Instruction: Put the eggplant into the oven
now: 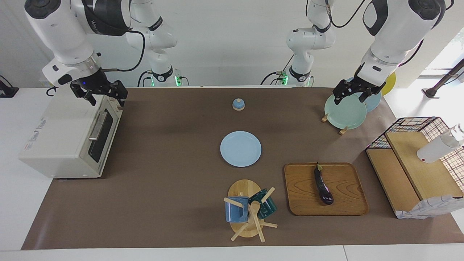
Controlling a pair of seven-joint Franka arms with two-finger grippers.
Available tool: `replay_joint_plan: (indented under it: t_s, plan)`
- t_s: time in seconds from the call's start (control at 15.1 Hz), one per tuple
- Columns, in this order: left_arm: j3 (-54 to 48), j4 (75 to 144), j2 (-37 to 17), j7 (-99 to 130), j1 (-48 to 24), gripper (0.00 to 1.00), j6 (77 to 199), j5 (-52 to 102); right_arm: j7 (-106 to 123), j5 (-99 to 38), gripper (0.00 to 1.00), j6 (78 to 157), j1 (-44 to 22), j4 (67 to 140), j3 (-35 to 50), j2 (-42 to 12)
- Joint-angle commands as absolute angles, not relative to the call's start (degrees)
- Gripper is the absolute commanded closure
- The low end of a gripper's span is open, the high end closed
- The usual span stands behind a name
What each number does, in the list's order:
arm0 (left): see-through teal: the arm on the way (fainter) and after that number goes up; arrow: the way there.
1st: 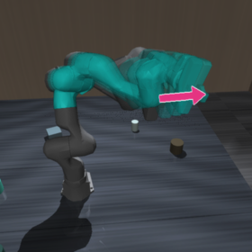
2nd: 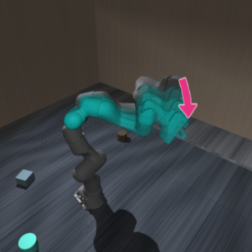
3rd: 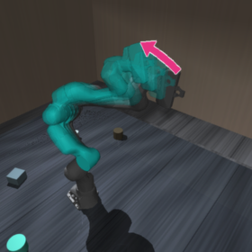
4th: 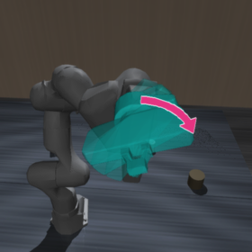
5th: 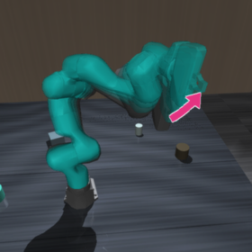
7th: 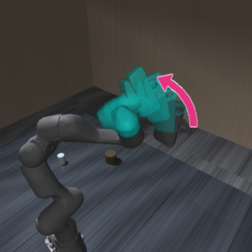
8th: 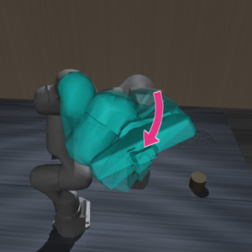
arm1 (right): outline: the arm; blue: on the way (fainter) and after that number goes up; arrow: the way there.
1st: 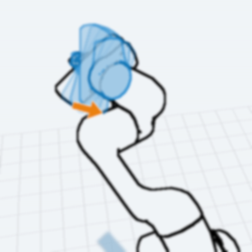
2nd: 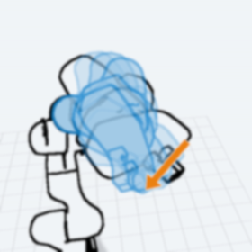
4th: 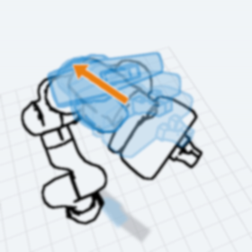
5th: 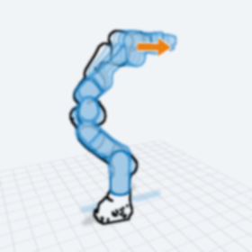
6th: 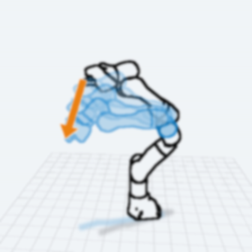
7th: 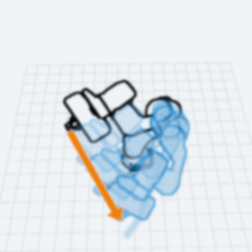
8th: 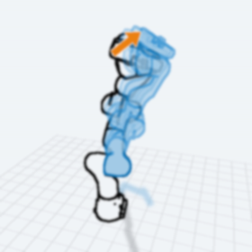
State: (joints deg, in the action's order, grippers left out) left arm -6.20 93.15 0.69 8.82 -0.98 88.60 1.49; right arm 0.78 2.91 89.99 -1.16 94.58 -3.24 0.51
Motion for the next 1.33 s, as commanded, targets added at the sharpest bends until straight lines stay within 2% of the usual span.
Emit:
replay_joint_plan:
  t_s: [0.0,0.46,0.66,0.86,0.93,1.0,1.06,1.13,1.26]
  plan:
    - [-6.7,92.7,0.6,7.9,-0.2,0.0,88.4,1.5,2.3,1.1,0.0,90.6,-0.6,95.0,-3.2,1.1]
    - [-6.7,92.7,0.6,8.3,-0.4,0.0,89.2,1.5,1.6,1.1,0.0,90.7,-0.9,95.0,-3.1,1.9]
    - [-6.7,94.8,0.5,8.8,-0.7,0.0,95.5,1.5,2.1,1.1,0.0,91.9,-0.4,95.5,-3.2,2.0]
    - [-6.7,94.1,-4.2,9.0,-0.7,0.0,99.7,3.1,3.2,1.1,0.0,92.2,-0.4,96.0,-3.3,2.1]
    - [-6.7,93.8,-5.8,9.0,-0.8,0.0,100.6,3.5,3.7,1.1,0.14,92.5,-0.4,96.7,-3.3,2.5]
    - [-6.7,93.5,-8.4,9.0,-0.9,0.0,102.8,3.9,3.7,1.1,0.56,92.4,-0.3,96.9,-3.5,2.6]
    - [-6.7,93.5,-10.7,9.0,-0.9,0.0,105.1,4.0,3.9,1.1,0.82,92.5,-0.3,97.5,-3.5,2.8]
    - [-6.7,93.5,-13.0,8.8,-1.7,0.0,107.1,4.0,5.1,1.1,1.0,92.9,-0.2,98.3,-3.7,3.2]
    - [-6.7,93.5,-17.5,8.4,-2.8,0.0,112.0,3.6,6.7,1.6,1.0,98.1,1.1,103.3,-3.8,5.2]
